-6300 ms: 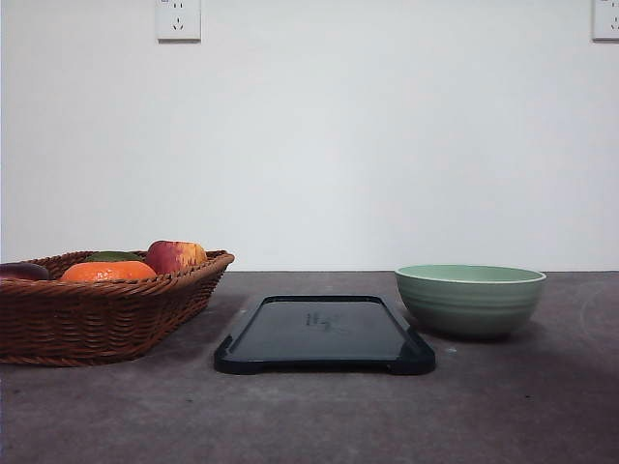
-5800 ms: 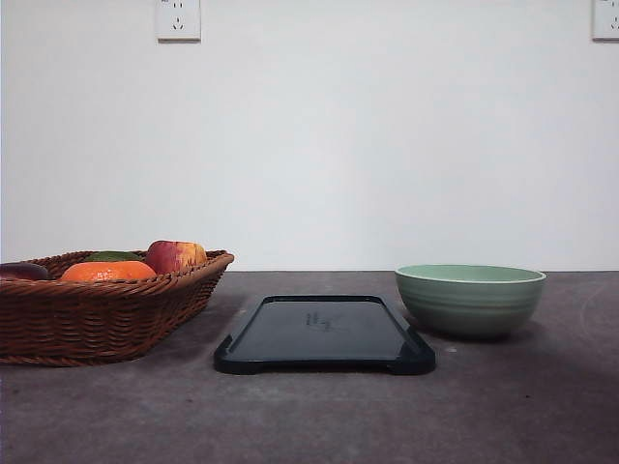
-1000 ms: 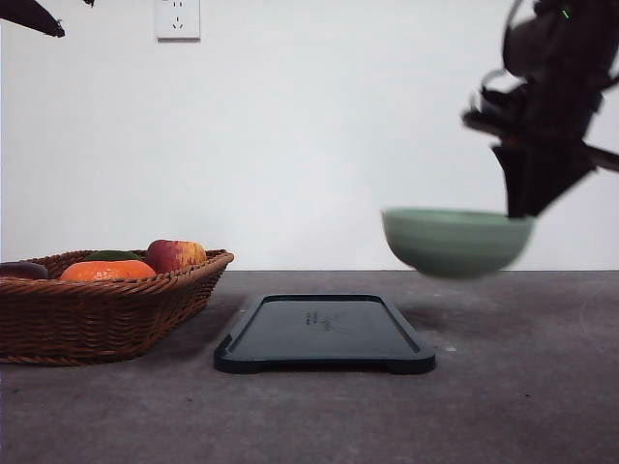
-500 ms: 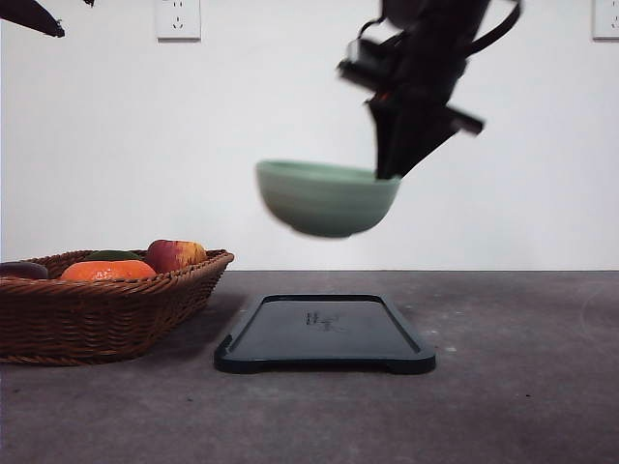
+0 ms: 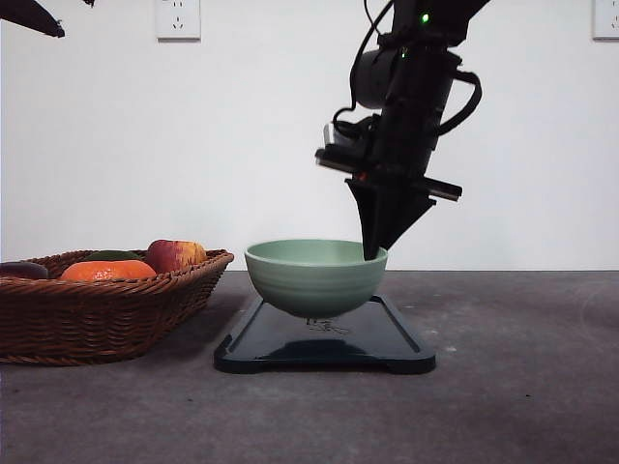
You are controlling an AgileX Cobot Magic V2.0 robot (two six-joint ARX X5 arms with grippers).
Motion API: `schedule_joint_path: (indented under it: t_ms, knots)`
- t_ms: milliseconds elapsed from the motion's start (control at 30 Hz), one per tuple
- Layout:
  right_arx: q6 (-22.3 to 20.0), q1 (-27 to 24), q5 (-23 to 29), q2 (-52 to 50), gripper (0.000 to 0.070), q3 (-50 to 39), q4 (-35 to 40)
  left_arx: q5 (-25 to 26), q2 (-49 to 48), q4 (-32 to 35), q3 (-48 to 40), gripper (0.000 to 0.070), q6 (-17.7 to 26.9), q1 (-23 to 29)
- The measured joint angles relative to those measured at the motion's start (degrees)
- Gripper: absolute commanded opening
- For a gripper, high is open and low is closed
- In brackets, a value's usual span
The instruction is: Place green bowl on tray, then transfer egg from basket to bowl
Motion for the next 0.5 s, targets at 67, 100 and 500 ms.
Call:
schedule_joint_path:
  t_ms: [67, 100, 500]
  knots:
    - [0.0, 0.0, 0.7, 0.2, 0.0006, 0.0, 0.4, 0.0, 0.0, 0.0, 0.0, 0.0350, 0.0, 0.0]
    - [0.0, 0.0, 0.7, 0.3, 0.0023, 0.0, 0.4, 0.0, 0.0, 0.0, 0.0, 0.0350, 0.0, 0.0]
    - [0.0, 0.3, 0.9, -0.2, 0.0283, 1.1, -1.6, 0.0, 0.0, -0.2, 0.0, 0.0350, 0.0, 0.0]
